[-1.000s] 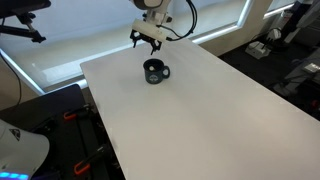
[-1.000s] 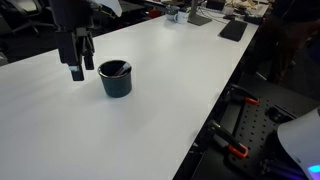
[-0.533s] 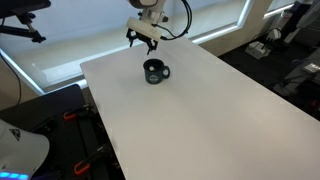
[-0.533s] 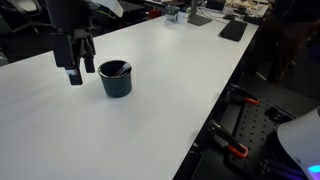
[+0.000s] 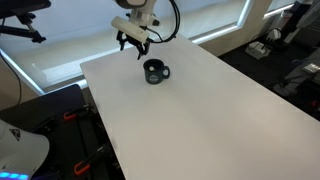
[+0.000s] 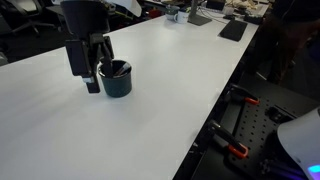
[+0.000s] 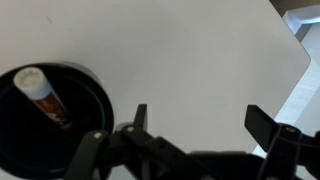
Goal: Put the marker on the table
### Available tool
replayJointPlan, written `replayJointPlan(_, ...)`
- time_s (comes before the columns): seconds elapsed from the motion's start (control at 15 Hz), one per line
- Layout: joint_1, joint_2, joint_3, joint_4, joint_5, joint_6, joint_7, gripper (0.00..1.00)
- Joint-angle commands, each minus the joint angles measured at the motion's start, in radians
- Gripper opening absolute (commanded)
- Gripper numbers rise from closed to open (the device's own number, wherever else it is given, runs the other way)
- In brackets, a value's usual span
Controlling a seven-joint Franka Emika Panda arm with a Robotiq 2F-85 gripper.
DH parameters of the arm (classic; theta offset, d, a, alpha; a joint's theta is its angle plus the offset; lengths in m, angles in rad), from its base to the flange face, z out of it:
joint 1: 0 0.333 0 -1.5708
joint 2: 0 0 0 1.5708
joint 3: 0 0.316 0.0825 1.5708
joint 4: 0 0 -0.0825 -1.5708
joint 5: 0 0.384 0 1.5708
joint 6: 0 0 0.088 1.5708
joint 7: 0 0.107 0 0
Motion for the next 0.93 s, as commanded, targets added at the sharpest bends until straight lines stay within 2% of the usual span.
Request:
replayJointPlan(0.0, 0.011, -0.137, -0.024, -0.133, -0.020, 0.024, 0.087, 1.00)
replayJointPlan(0.2, 0.028, -0.197, -0.068, -0.188, -0.124, 0.023, 0.185, 1.00)
replayJointPlan(0.4, 0.048, -0.220, -0.109, -0.210, -0.312, 0.019, 0.307, 1.00)
replayJointPlan(0.6, 0.065, -0.214, -0.129, -0.208, -0.472, 0.009, 0.410, 1.00)
replayJointPlan(0.87, 0.088, -0.190, -0.132, -0.207, -0.625, 0.057, 0.500, 1.00)
